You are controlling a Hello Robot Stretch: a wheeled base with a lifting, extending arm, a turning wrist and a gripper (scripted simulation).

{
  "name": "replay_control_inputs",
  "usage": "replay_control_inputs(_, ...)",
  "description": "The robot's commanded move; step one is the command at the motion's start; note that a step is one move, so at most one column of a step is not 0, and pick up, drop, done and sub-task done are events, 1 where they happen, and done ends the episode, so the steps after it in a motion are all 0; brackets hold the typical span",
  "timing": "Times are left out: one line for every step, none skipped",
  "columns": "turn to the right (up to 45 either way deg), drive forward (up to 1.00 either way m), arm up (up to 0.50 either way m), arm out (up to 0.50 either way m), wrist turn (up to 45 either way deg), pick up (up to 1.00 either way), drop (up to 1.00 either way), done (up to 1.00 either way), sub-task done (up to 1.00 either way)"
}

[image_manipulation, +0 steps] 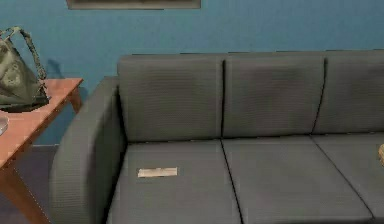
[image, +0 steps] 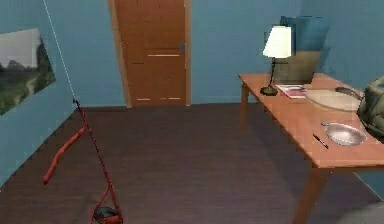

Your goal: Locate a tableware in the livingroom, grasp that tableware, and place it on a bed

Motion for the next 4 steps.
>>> replay_control_inputs(18.0, 0.0, 0.0, 0.0, 0.0, 0.0, 0.0, 0.0, 0.0)
replay_control_inputs(0.0, 1.0, 0.0, 0.0, 0.0, 0.0, 0.0, 0.0, 0.0)
replay_control_inputs(-18.0, 0.0, 0.0, 0.0, 0.0, 0.0, 0.0, 0.0, 0.0)
replay_control_inputs(0.0, 0.0, 0.5, 0.0, 0.0, 0.0, 0.0, 0.0, 0.0)
